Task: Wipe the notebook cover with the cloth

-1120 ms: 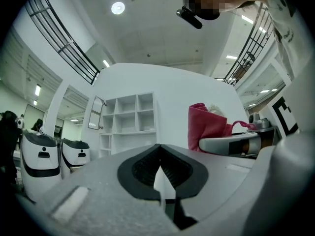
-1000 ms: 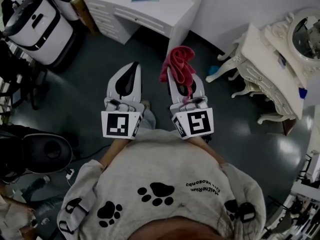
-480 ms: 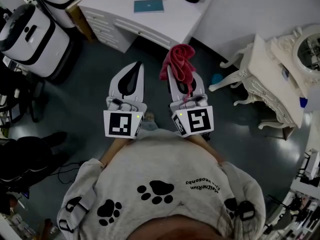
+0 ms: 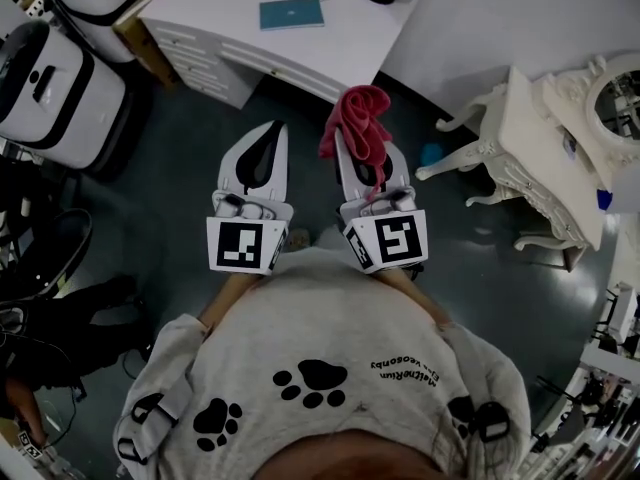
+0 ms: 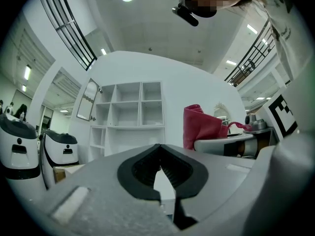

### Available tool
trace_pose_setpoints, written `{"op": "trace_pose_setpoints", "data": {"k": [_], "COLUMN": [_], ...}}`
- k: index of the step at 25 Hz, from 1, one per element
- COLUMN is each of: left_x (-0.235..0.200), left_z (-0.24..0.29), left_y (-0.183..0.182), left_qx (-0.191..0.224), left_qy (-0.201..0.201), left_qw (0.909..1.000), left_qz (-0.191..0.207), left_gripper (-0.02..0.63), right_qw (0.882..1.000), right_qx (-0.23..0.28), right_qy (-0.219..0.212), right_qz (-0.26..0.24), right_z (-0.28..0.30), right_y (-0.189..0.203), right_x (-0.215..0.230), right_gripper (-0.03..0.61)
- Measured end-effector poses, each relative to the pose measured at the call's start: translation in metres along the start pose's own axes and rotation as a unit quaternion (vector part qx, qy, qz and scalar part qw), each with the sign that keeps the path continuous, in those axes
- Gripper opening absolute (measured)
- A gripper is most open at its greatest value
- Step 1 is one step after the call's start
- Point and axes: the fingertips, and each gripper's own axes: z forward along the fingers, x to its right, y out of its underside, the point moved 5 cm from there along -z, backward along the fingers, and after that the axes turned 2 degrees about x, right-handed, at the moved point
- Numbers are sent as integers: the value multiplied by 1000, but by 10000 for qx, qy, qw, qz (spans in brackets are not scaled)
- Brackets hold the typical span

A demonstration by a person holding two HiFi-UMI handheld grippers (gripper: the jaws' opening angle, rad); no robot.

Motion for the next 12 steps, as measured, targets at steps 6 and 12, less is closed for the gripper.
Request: {"op": "trace_pose_setpoints", "data": {"k": [6, 12], "left_x": [-16, -29], "left_z": [14, 30], "left_y": [6, 14], "left_qx": [-70, -57], "left_qy": [-4, -51], "left_qw": [10000, 9999], "left_qz": [-52, -73], "left_gripper": [-2, -3], "right_qw": [10000, 10000], "right_qx": [-15, 41], "right_qy": [10, -82], "right_qz": [5, -8], "right_z": [23, 46], "right_y": [0, 5], "right_x": [4, 11], "right_gripper": [60, 60]}}
